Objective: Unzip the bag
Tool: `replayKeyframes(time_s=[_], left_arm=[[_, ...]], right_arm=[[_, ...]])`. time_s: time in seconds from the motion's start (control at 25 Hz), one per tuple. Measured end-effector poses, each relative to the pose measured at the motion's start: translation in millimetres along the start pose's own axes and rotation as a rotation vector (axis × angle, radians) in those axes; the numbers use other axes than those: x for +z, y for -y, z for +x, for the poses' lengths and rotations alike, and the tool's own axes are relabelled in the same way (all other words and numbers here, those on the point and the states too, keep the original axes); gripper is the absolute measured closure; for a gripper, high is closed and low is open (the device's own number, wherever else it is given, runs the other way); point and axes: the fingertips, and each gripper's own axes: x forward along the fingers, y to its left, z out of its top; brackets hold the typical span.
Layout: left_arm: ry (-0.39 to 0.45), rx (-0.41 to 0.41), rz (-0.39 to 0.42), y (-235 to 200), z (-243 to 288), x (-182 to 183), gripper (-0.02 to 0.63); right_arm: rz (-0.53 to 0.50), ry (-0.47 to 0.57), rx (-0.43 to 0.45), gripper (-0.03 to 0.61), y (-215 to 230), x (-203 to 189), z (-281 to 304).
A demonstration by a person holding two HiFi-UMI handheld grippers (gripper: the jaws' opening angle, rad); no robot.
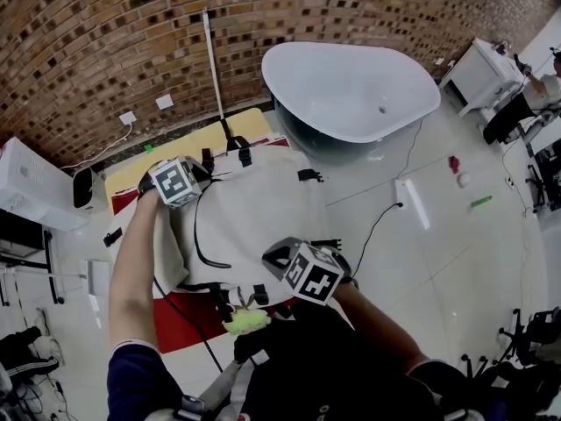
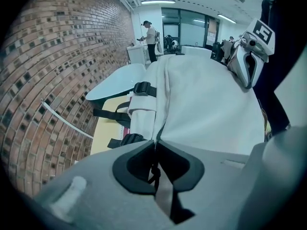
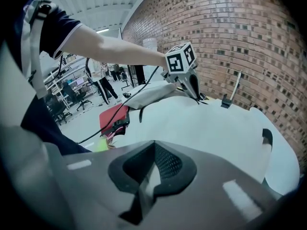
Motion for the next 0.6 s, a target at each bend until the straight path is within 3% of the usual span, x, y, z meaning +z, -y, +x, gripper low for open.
replayKeyframes(time_s=[0.12,0.24,0.4,0.6], left_arm=[[-0.017,0.035,-0.059,0.3,-0.3,-9.0,0.579],[-0.013,0.088,-0.177,-0.3,-9.8,-23.3,0.55],[0.078,0.18,-0.372,-1.6,-32.5,-34.6,0.477],[0.217,0.371,-0.452,5.2,-83.9,-28.4,0.479]], right_arm=[[0.008,0.018,0.0,0.577,1.7,0.7,-1.9],[0.026,0.054,0.0,0.575,5.1,6.4,-5.2],[0.049,0.101,-0.001,0.575,12.2,14.8,-16.3],[0.063,0.188,-0.051,0.575,24.4,28.0,-36.4]])
